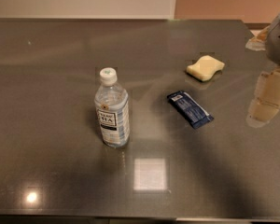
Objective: Move rxbar blueberry near blue plastic bottle
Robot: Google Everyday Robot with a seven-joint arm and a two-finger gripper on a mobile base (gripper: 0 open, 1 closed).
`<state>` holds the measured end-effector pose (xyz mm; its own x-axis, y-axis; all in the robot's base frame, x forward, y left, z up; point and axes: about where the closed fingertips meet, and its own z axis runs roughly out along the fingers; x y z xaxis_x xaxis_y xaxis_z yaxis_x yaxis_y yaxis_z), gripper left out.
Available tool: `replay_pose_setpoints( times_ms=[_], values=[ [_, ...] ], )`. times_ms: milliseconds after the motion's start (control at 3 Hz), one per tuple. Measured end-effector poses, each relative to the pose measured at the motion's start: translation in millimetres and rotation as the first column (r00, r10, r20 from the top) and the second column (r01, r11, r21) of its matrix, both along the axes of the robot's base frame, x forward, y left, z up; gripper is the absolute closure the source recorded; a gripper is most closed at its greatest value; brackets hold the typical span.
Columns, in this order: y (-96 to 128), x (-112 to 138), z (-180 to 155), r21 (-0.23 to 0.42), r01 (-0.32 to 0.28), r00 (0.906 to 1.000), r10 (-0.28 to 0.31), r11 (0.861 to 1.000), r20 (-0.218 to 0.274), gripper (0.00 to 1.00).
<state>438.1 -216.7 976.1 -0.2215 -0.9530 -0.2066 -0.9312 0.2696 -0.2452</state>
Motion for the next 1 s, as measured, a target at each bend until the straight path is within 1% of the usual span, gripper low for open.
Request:
replay_pose_setpoints(
  times_ms=[667, 1000],
  values=[
    [0.0, 0.2, 0.0, 0.0, 0.0, 1.0, 0.0, 1.0, 0.0, 0.0],
    [3.7, 19.0, -1.1, -0.025, 0.036, 0.9987, -0.037, 0.999, -0.035, 0.0]
  ],
)
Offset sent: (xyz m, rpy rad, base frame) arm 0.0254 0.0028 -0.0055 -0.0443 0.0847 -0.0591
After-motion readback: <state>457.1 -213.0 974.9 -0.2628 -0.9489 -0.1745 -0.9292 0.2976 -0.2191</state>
